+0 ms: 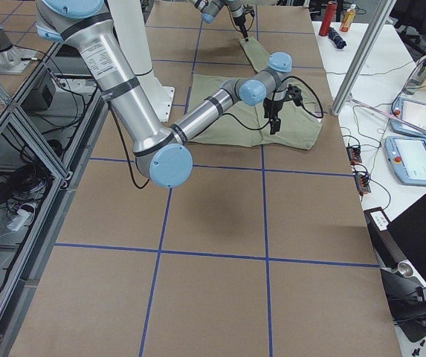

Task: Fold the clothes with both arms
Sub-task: 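Move the left gripper to grasp the cuff of the other sleeve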

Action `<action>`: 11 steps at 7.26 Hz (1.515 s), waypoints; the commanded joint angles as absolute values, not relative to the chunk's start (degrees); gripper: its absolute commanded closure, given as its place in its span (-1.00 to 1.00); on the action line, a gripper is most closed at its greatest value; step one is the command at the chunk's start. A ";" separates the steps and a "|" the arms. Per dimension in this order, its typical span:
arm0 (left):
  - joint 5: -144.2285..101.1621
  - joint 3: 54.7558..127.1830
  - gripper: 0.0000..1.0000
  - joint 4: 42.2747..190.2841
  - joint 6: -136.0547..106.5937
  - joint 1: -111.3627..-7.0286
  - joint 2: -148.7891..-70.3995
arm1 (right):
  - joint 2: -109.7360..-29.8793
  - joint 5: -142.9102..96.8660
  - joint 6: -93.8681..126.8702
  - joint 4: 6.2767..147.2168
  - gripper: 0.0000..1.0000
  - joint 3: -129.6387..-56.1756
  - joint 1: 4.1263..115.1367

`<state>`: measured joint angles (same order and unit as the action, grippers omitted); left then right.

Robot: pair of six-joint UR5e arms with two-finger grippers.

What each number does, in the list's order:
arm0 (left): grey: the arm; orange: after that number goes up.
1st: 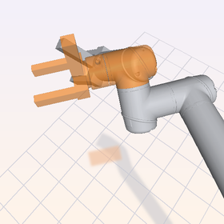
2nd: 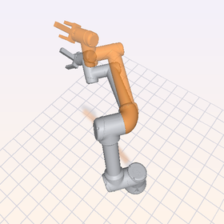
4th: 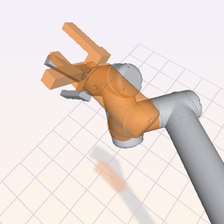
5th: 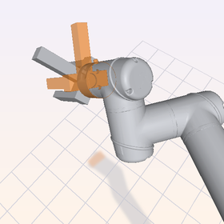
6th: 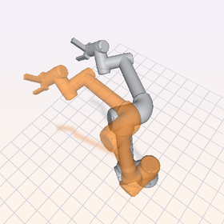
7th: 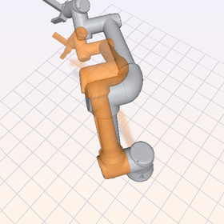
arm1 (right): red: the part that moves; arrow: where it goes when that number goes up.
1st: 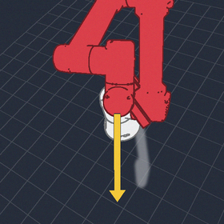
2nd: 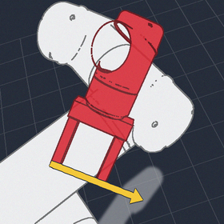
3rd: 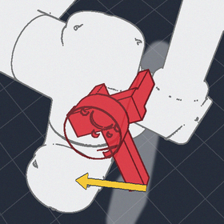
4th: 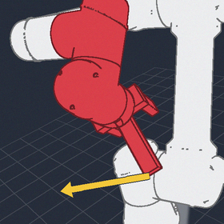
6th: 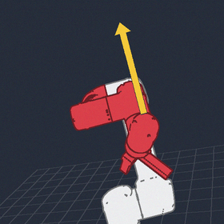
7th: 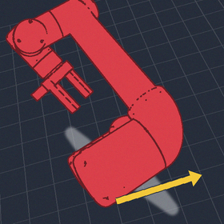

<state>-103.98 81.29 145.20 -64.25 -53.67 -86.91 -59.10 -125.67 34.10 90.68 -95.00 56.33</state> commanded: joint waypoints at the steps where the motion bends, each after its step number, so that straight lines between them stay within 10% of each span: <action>1: -103.97 81.21 -0.39 145.20 -64.25 -53.53 -86.92 | -59.06 -125.68 34.10 90.79 -1.00 -95.01 56.34; 9: -104.15 81.82 1.00 146.34 -66.71 -52.91 -87.01 | -59.06 -125.86 34.01 90.79 -1.00 -95.10 56.86; 11: -104.68 85.84 1.00 145.21 -66.62 -53.00 -86.93 | -59.58 -126.03 34.01 90.79 -1.00 -95.10 57.30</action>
<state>-104.42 83.17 146.08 -66.69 -52.92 -87.03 -59.19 -125.90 34.01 90.84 -95.07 57.04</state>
